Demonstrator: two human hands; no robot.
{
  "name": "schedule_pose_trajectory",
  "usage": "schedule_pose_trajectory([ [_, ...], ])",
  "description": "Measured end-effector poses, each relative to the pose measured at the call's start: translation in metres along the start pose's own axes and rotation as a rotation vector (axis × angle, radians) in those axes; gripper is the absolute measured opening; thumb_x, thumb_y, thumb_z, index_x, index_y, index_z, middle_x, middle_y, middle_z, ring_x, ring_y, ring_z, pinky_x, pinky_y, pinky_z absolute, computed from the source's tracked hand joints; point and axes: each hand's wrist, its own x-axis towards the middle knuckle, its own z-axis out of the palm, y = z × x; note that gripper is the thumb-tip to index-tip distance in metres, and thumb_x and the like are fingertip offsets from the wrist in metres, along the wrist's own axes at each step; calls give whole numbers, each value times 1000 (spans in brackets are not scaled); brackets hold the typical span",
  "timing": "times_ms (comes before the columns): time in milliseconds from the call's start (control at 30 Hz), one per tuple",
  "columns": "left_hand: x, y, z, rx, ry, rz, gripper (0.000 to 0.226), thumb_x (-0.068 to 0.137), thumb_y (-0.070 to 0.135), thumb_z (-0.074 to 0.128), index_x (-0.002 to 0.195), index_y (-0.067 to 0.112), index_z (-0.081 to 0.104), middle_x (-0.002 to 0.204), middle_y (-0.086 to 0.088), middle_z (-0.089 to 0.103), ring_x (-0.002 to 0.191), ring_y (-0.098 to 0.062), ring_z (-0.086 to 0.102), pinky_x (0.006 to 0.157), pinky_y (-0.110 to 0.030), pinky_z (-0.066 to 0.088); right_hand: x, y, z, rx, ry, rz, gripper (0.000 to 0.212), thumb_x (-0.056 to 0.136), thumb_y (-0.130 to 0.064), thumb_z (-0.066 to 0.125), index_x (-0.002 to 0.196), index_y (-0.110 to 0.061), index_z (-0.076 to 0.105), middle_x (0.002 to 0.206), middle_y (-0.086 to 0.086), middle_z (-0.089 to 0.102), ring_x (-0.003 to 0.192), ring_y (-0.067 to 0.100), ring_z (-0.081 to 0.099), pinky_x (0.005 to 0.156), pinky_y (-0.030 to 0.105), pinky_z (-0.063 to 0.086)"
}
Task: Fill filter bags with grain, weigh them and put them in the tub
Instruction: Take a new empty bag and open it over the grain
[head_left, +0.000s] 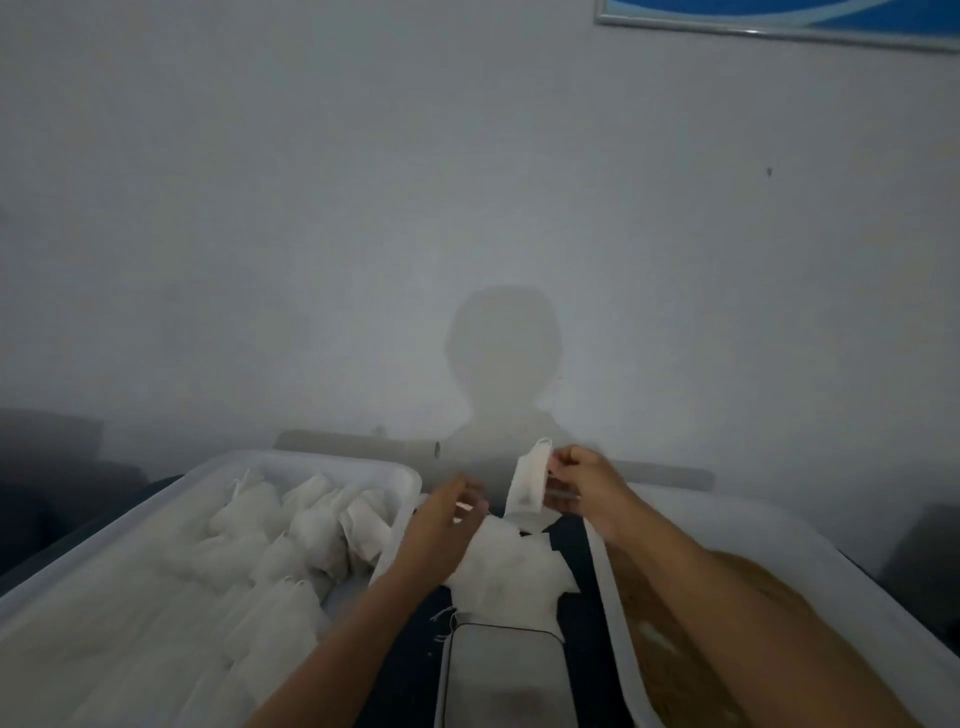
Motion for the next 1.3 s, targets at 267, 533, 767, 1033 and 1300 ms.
schedule_pose_trajectory([
  [267, -6, 83, 85, -308, -244, 44, 12, 89, 28, 62, 93, 17, 60, 90, 6, 61, 80, -16, 62, 71, -29, 55, -53, 9, -88, -74, -30, -87, 13, 93, -9, 54, 84, -5, 63, 78, 8, 67, 72, 17, 66, 62, 29, 54],
  [533, -21, 101, 166, -103, -276, 60, 27, 88, 20, 60, 64, 26, 51, 61, 11, 52, 55, 4, 49, 56, -6, 40, -86, 46, -144, -159, 97, -20, 14, 94, -7, 53, 86, 2, 59, 85, 16, 69, 76, 25, 69, 70, 33, 57],
  [767, -24, 96, 192, 144, -340, 186, 19, 89, 5, 50, 89, 17, 35, 68, 9, 44, 57, -6, 42, 49, -13, 32, -97, 63, -158, -468, 258, 24, 7, 87, 4, 56, 85, -2, 51, 85, 20, 57, 71, 23, 58, 48, 11, 47],
  [1033, -24, 88, 193, 494, -505, 417, 19, 90, 18, 51, 105, 13, 62, 107, -5, 55, 102, -22, 51, 75, -24, 33, -91, 72, -163, -27, 282, 176, 17, 88, 9, 51, 75, -2, 49, 66, 16, 53, 63, 23, 55, 60, 32, 55],
  [1300, -29, 85, 195, 490, -270, 450, 28, 97, 26, 39, 111, 10, 57, 124, -1, 37, 115, -16, 35, 97, -22, 33, -86, 93, -178, -709, 466, 142, 10, 93, -16, 54, 83, -15, 52, 82, 1, 60, 71, 10, 54, 62, 19, 47],
])
